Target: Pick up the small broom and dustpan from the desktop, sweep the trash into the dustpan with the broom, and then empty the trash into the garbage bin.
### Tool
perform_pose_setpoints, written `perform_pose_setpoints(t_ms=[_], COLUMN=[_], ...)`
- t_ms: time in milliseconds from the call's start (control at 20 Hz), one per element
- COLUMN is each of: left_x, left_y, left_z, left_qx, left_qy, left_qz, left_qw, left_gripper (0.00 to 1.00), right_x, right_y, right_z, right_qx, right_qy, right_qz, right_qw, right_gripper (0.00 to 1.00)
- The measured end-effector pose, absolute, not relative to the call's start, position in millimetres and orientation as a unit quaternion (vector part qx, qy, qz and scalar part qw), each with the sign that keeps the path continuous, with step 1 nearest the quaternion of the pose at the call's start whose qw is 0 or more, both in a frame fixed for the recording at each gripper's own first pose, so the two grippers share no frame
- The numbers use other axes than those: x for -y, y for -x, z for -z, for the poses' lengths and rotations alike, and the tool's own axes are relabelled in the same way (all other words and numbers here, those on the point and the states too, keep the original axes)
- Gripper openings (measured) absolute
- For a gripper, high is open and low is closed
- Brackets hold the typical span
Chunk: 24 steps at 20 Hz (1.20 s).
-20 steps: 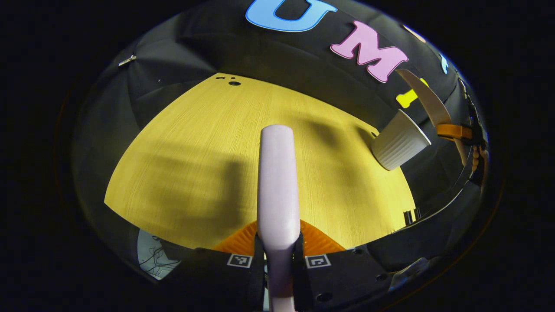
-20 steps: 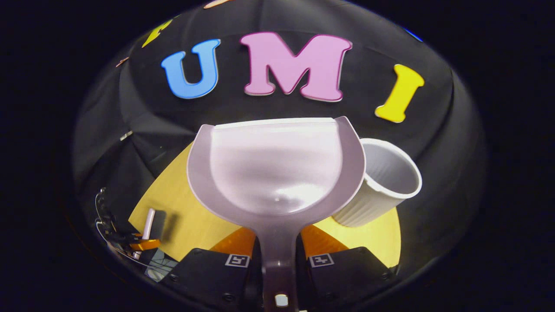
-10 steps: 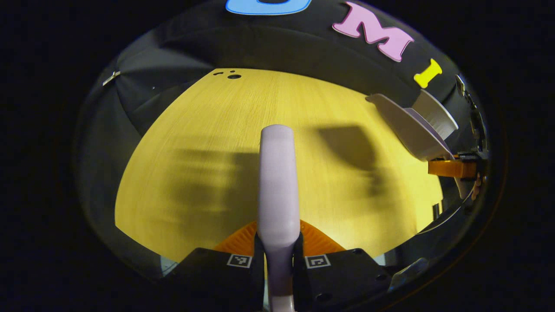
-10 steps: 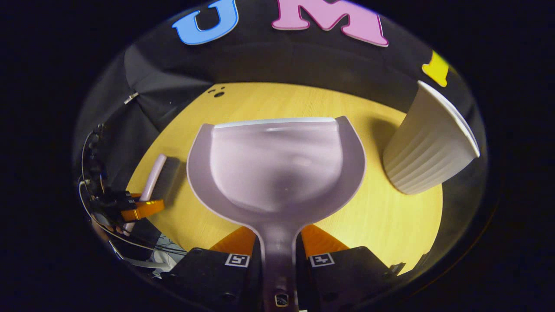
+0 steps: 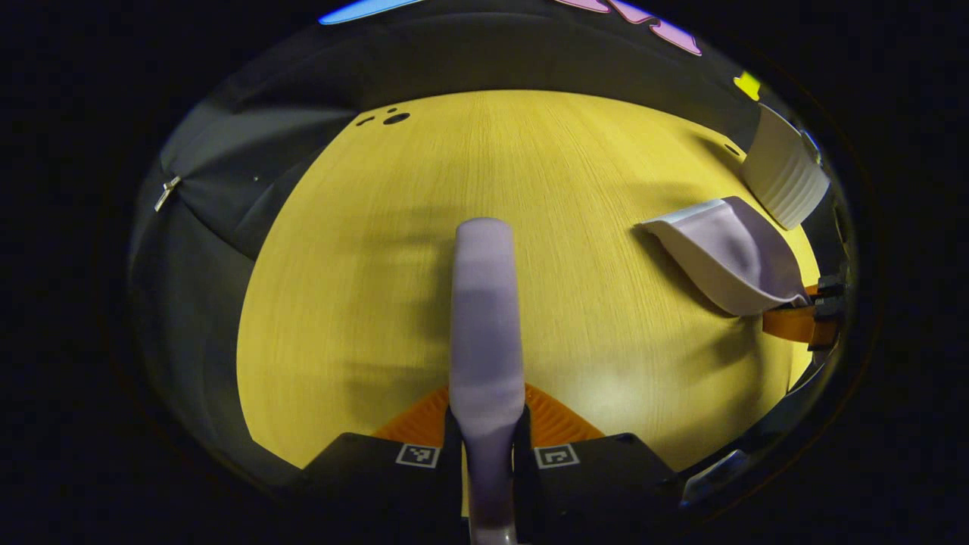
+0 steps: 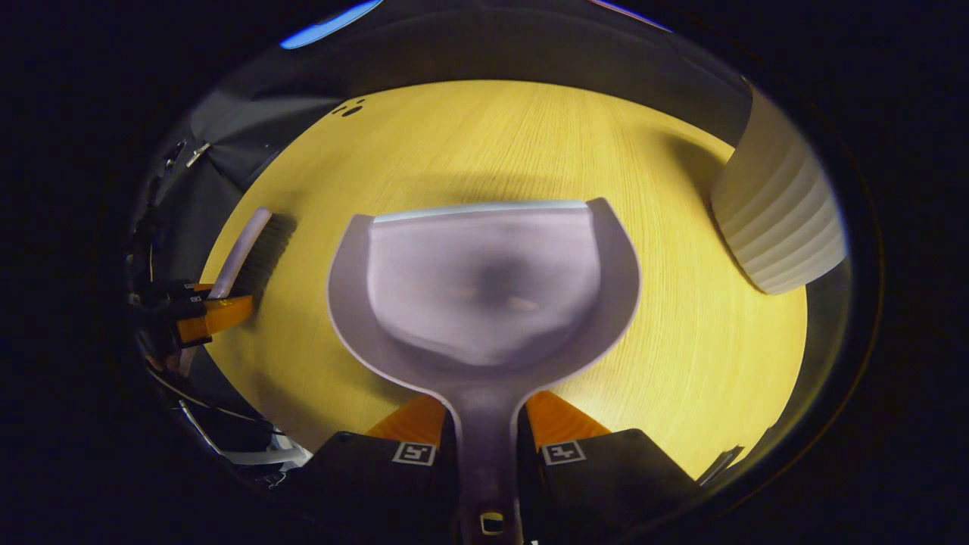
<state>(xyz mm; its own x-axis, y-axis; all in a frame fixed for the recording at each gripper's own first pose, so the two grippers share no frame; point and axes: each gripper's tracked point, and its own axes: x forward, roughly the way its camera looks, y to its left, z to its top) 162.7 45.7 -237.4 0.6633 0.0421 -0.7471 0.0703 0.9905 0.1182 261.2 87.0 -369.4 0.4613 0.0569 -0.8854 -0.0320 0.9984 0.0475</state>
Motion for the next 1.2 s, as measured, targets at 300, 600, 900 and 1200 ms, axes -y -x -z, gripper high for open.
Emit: perform_pose_setpoints(t_ms=[300, 600, 900, 1200], left_x=[-41, -25, -23, -7], left_y=[-163, -153, -127, -79], left_z=[240, 233, 186, 101], left_qx=[-0.427, -0.421, -0.341, -0.19], left_qy=[-0.085, -0.026, -0.008, 0.006], left_qz=[0.008, 0.022, 0.024, 0.055], left_qw=[0.9, 0.906, 0.94, 0.98], left_gripper=[0.34, 0.79, 0.95, 0.96], right_x=[-93, -103, -108, -105], right_y=[-258, -256, -248, -236], right_z=[381, 376, 326, 239], right_qx=[-0.533, -0.537, -0.475, -0.353], right_qy=[-0.021, -0.043, -0.047, -0.012], right_qz=[-0.037, -0.05, -0.036, -0.011], right_qw=[0.845, 0.841, 0.878, 0.936], right_gripper=[0.37, 0.67, 0.99, 0.99])
